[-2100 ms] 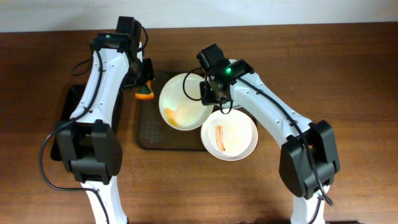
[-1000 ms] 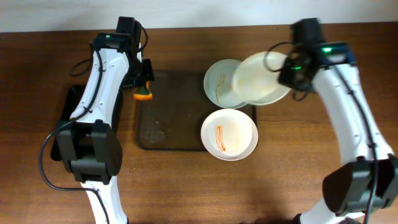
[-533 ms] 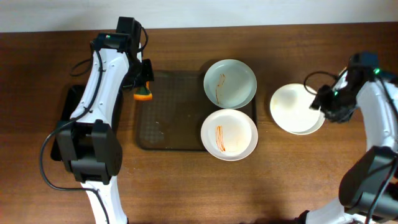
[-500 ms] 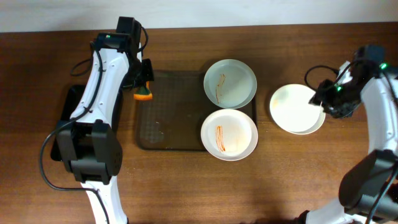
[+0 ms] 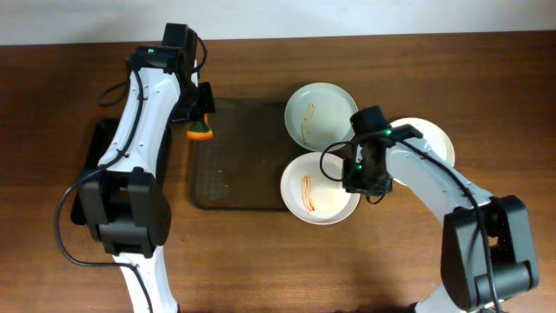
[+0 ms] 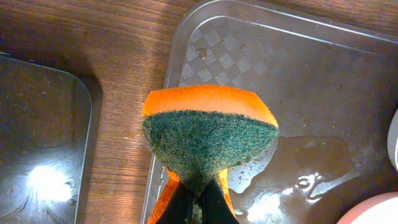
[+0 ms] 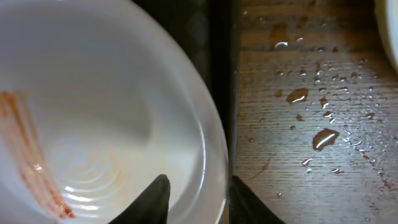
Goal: Clean dirty plates on tray and stack at the side
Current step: 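Move the right gripper back and grip the bottom plate's rim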
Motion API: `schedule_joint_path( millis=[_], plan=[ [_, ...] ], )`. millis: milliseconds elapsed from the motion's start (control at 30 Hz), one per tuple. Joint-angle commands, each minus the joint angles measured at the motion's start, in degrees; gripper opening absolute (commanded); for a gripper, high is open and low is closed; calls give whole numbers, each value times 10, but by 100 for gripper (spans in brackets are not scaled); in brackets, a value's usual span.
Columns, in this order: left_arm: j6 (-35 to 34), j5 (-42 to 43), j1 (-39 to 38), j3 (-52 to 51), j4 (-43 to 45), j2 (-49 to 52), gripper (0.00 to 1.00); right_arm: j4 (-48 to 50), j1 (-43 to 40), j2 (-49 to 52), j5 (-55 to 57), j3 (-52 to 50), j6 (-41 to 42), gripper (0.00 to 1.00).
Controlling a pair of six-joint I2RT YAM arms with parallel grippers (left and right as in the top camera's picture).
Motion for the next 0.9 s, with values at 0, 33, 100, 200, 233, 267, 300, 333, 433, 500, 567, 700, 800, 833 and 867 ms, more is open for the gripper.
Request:
schedule_joint_path(
  millis=[0, 33, 100, 200, 233, 267, 300, 333, 433, 500, 567, 700, 800, 833, 867],
  plan=[
    [7, -3, 3, 10, 0, -4, 0, 1, 7, 12, 42, -8, 23, 30],
    [7, -3, 3, 10, 0, -4, 0, 2, 7, 12, 54, -13, 33, 30],
    [7, -3, 3, 10, 0, -4, 0, 6, 7, 12, 53, -20, 32, 18],
    [7, -3, 3, 10, 1, -4, 0, 12, 14, 12, 20, -20, 32, 4],
    [7, -3, 3, 10, 1, -4, 0, 17, 23, 12, 5, -19, 32, 4],
    [7, -3, 3, 10, 1, -4, 0, 31, 39, 12, -36, -12, 33, 4],
    [7, -3, 3, 10, 2, -4, 0, 59, 65, 12, -57, -3, 57, 4],
    [7, -3, 3, 10, 2, -4, 0, 102, 91, 12, -57, -2, 101, 4],
    [7, -3, 3, 10, 1, -4, 0, 206, 157, 26, 40, -2, 199, 4],
    [7, -3, 3, 10, 1, -4, 0, 257, 184, 57, 73, -2, 228, 4],
    [7, -3, 3, 10, -1, -4, 0, 258, 189, 64, 71, -2, 223, 4],
    [6, 2, 3, 10, -1, -4, 0, 280, 188, 66, 42, 0, 161, 43],
    [-9, 22, -3, -7, -5, -3, 0, 324, 188, 98, 24, 0, 161, 41],
    [-9, 46, -4, -15, -9, -3, 0, 322, 188, 104, 23, 0, 169, 31],
    [-9, 68, -4, -21, -10, -3, 0, 323, 188, 104, 23, 0, 169, 22]
  ],
)
